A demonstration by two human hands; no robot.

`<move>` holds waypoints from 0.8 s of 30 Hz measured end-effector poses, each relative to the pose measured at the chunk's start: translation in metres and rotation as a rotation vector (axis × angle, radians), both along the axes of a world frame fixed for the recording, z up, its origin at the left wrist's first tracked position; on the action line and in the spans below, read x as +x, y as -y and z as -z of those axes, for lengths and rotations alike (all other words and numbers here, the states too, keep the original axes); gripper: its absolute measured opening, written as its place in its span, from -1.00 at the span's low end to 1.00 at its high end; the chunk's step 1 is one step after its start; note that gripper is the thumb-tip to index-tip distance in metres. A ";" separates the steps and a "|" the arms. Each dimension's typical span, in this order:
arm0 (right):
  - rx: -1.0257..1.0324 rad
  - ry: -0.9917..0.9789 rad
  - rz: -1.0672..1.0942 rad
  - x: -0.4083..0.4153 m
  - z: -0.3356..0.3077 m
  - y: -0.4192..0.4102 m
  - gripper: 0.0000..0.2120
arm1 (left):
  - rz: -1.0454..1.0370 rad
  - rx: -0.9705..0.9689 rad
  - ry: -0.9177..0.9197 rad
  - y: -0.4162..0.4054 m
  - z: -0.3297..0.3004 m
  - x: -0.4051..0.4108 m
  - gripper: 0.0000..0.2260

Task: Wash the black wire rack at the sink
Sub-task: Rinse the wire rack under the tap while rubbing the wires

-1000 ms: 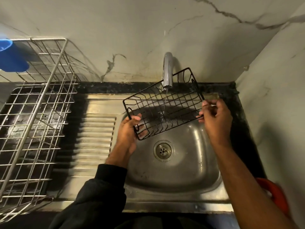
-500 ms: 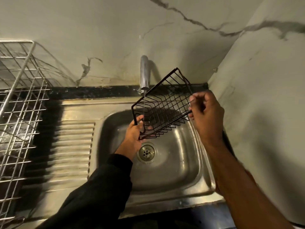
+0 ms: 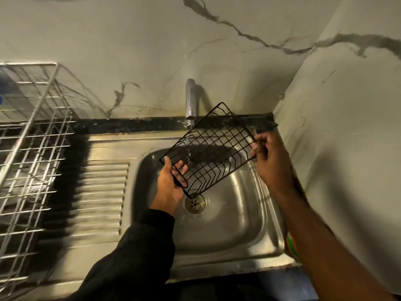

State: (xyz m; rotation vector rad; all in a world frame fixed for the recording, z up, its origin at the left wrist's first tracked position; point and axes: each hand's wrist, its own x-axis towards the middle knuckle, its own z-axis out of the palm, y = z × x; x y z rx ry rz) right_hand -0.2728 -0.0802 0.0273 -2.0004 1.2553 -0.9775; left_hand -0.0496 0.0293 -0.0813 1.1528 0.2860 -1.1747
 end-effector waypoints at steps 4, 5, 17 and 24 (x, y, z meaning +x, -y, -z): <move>0.033 -0.061 -0.066 0.027 0.015 0.001 -0.80 | -0.220 -0.003 0.082 -0.034 -0.016 0.022 -0.33; 0.042 -0.067 -0.080 0.035 0.015 -0.002 -0.80 | -0.247 0.007 0.133 -0.043 -0.022 0.027 -0.43; 0.599 0.232 -0.142 0.118 0.047 -0.010 -0.78 | -0.409 0.107 0.477 -0.116 -0.074 0.047 -0.76; 0.628 0.250 -0.140 0.154 0.047 -0.019 -0.77 | -0.549 -0.024 0.506 -0.128 -0.079 0.047 -0.63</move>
